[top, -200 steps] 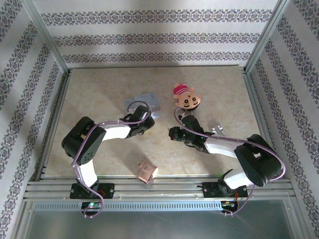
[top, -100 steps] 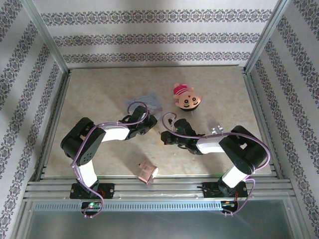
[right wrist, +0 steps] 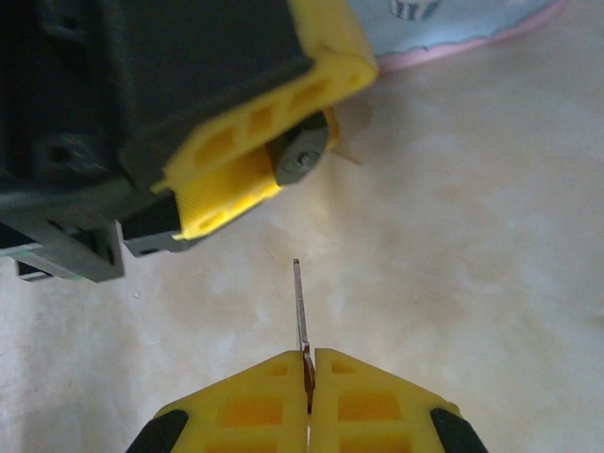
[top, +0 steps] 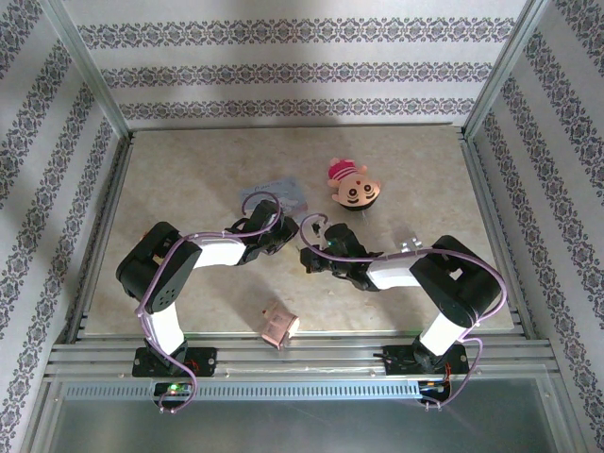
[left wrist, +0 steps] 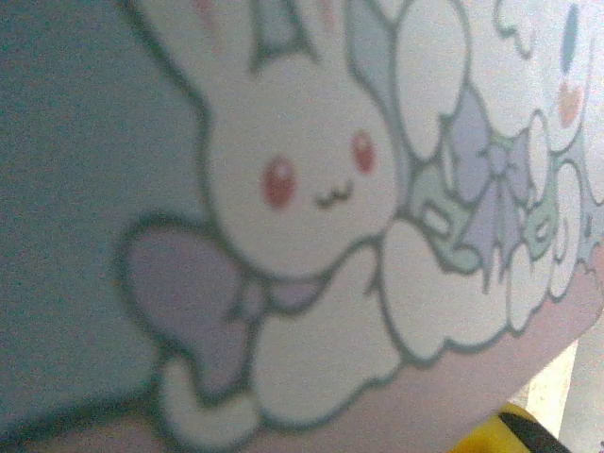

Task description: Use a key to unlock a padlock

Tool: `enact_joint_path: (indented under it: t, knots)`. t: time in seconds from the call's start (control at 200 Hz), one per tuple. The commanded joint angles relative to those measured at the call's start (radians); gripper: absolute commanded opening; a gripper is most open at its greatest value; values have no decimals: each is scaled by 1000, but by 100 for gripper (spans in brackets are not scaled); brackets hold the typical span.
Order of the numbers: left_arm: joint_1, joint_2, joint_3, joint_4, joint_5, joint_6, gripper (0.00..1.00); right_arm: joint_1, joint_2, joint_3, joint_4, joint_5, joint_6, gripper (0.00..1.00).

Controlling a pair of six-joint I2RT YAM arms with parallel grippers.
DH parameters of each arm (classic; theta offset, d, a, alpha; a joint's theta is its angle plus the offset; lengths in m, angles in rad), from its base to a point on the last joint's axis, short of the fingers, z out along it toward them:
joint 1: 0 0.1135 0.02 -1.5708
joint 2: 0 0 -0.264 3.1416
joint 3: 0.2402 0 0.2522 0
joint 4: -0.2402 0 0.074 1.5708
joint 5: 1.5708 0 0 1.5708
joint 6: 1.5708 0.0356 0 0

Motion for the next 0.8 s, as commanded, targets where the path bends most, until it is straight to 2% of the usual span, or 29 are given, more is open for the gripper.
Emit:
enact_joint_path:
  t: [0.0, 0.37, 0.8]
  knots:
    - [-10, 54, -5, 0, 116, -79, 4, 7, 12, 35, 30, 22, -32, 0]
    - [-4, 50, -17, 13, 143, -84, 4, 1, 60, 88, 19, 18, -39, 0]
    - [2, 47, -26, 27, 147, -91, 4, -30, 44, 72, 12, 24, -36, 0]
